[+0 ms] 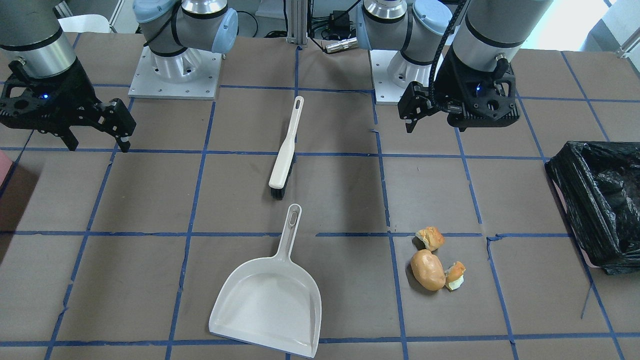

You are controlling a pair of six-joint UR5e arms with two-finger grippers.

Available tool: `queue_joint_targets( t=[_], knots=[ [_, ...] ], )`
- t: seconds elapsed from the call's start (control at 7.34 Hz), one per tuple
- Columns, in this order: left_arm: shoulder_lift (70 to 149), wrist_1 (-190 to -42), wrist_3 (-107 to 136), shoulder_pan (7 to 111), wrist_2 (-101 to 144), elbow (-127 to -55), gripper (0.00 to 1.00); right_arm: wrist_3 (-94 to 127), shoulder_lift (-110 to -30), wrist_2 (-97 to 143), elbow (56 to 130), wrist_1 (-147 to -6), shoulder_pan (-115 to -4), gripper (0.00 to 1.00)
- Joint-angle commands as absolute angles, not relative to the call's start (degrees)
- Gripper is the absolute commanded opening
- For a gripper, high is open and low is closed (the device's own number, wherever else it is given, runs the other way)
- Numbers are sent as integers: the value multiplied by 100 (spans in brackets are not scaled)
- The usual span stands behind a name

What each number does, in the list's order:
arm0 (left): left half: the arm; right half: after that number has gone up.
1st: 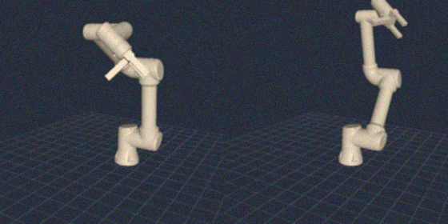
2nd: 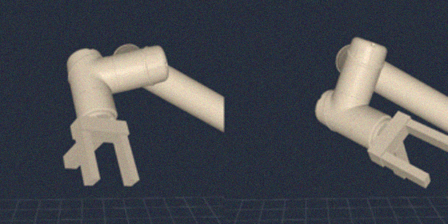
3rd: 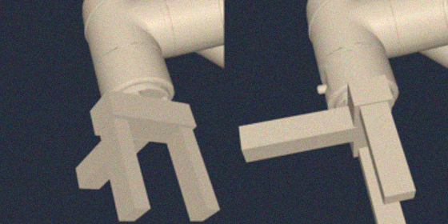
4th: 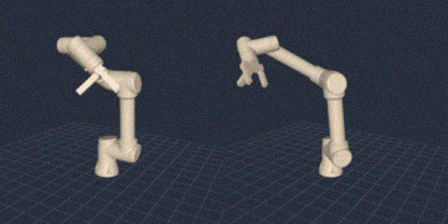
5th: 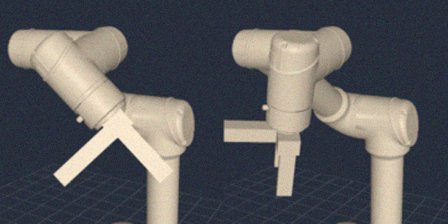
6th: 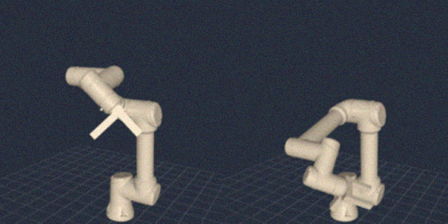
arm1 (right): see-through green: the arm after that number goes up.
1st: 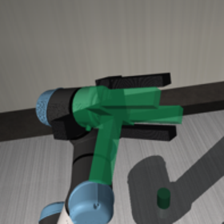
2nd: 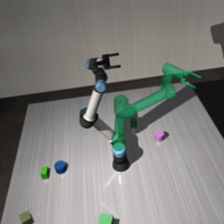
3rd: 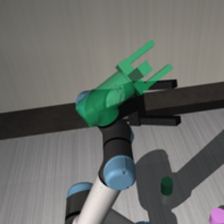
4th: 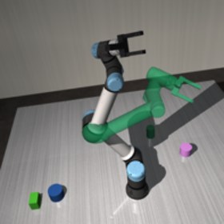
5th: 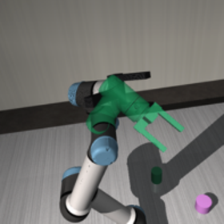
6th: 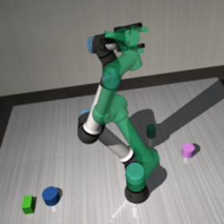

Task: Sweep and dump trash in nearest bin
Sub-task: 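Move the left gripper toward the white dustpan handle, then lower the left gripper onto the dustpan handle and close it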

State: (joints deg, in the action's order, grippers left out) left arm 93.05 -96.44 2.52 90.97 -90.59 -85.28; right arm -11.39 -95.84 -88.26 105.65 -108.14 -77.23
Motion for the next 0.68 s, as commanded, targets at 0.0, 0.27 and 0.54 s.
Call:
queue_joint_targets(
  t=[0.0,0.27,0.54],
  knots=[
    [9761,-9110,290,9673,-8843,-8578,100,-1178,-9571,-8702,10582,-10811,-7682,99],
    [10517,-7863,307,10307,-8676,-8604,100,-1160,-9580,-8675,10582,-10811,-7682,99],
    [11115,-6870,334,10650,-8297,-8674,100,-1151,-9571,-8553,10591,-10793,-7673,100]
  ],
)
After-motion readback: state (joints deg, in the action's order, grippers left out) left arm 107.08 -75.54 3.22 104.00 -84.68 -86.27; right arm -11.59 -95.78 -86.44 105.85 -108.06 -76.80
